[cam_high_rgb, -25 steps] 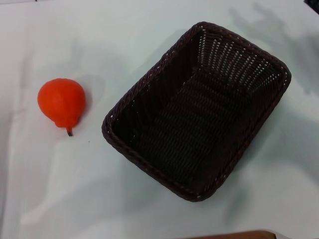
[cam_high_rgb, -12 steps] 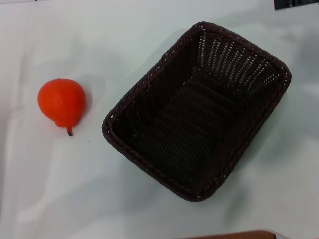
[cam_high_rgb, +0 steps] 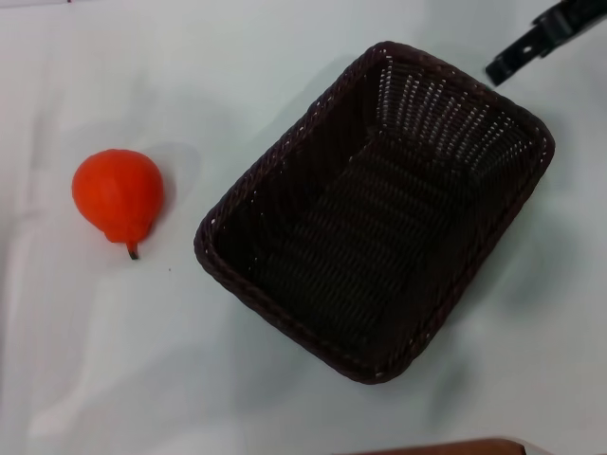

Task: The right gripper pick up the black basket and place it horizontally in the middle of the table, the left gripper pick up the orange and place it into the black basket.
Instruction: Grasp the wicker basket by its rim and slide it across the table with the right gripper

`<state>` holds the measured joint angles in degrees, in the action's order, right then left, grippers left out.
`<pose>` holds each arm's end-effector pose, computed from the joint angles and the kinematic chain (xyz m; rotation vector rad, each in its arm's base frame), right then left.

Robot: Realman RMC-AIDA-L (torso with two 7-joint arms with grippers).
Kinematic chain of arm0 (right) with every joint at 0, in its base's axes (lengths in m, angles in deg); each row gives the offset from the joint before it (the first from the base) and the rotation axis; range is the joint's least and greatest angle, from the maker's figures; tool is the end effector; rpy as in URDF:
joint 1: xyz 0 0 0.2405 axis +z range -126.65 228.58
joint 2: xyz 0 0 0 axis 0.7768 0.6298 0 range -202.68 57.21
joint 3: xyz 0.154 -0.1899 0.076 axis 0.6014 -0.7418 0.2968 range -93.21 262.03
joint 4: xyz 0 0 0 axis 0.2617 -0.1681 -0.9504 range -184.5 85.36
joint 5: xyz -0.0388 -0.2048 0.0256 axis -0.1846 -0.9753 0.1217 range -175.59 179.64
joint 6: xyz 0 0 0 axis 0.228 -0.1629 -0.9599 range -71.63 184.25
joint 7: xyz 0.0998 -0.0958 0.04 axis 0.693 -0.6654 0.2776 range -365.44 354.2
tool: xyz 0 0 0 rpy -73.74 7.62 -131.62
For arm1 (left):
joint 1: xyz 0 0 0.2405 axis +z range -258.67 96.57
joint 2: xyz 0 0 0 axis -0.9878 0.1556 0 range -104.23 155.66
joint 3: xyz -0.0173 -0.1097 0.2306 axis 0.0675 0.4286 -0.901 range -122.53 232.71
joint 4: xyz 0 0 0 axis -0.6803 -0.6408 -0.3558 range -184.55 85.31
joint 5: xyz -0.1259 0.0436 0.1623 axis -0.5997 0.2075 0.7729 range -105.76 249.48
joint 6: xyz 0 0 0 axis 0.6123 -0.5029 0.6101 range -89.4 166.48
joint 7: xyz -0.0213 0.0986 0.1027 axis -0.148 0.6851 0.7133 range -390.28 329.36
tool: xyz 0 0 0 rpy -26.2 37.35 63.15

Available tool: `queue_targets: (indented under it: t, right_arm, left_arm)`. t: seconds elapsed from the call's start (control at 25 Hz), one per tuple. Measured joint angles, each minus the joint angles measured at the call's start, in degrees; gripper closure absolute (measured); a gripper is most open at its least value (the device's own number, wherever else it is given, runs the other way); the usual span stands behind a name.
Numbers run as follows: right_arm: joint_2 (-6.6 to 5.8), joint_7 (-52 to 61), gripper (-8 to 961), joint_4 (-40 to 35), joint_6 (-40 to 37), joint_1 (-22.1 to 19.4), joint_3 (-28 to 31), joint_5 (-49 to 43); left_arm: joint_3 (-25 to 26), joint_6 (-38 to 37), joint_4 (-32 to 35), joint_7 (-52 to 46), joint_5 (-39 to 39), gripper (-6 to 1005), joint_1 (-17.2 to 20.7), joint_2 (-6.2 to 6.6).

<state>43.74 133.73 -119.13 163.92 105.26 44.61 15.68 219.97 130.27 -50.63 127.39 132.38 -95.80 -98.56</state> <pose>0.1689 0.3975 0.1014 1.2438 2.5080 0.5490 -0.3534 0.2382 0.0136 -1.2868 -0.5668 -0.9435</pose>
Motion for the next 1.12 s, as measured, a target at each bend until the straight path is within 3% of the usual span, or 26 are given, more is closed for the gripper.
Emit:
queue_targets:
  t: [0.24,0.48,0.88,1.12]
  right_arm:
    - [1.78,1.2,135,4.0,-5.1,-0.4,-2.6,-0.1]
    - [2.57,2.4,139,6.7,-9.7,-1.6,-5.8,-0.3]
    - [2.79,2.2,162,18.4,-20.0,-1.2,-6.8,0.2]
    - [2.87,1.9,184,18.9,-22.6,-2.0,-7.2,0.8]
  left_arm:
    - [0.0,0.5,-0.1,0.0,-0.2,84,1.2,-0.01]
    - [0.0,1.4,-0.1,0.0,-0.6,84,1.8,-0.01]
    - [0.0,1.0,0.1,0.0,-0.7,85,1.4,-0.01]
    - [0.0,0.8,0.1,0.0,-0.7,84,1.3,-0.01]
